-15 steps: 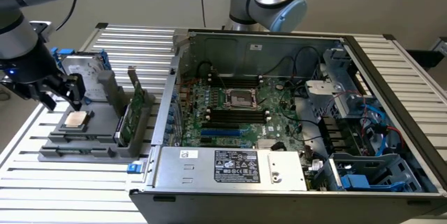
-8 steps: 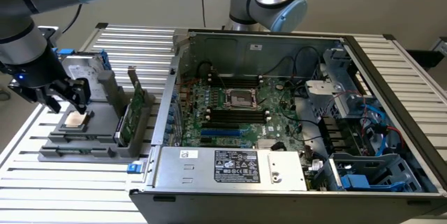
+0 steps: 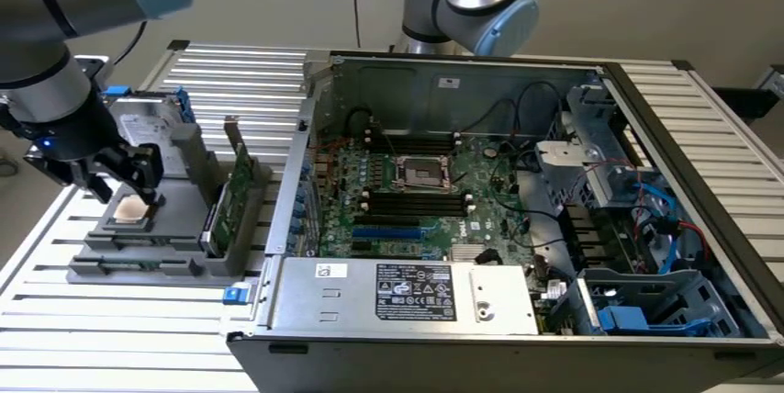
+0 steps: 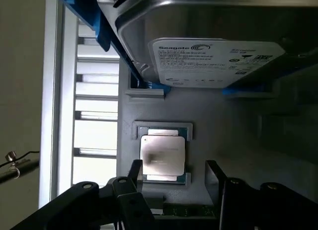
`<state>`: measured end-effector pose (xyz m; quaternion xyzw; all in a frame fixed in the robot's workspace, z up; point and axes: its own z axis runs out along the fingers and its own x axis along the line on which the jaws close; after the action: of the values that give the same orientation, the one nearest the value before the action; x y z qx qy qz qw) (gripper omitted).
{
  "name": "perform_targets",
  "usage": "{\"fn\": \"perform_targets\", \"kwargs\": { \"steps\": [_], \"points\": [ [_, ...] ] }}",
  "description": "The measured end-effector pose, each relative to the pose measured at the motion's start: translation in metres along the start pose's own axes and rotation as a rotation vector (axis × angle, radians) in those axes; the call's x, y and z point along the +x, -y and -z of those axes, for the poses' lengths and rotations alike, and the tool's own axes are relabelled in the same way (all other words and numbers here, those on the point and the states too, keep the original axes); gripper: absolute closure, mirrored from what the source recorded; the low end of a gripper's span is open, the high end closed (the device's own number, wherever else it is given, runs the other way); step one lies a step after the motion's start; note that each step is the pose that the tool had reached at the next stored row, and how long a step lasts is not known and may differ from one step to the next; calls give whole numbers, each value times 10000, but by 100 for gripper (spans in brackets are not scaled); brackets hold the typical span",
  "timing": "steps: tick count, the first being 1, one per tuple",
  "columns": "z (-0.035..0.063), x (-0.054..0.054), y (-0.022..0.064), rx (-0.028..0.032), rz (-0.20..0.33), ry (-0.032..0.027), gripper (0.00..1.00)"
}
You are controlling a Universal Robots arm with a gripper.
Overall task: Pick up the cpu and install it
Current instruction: 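Pick up the cpu and move it towards the insertion slot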
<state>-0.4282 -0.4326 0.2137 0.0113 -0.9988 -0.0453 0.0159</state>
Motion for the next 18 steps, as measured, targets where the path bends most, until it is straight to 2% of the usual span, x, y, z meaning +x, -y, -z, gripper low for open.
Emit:
{"fn": "perform_targets", "kwargs": {
  "steps": [3,5,14,16,18],
  "points": [
    [-45,24,-30,-1,0,-1,38],
    [-63,44,-34,0,-2,-22,38],
    [-140,48,-27,-7,-22,-250,38],
    [-143,49,-26,-5,-20,-277,38],
    [-149,48,-26,-6,18,-278,38]
  ]
}}
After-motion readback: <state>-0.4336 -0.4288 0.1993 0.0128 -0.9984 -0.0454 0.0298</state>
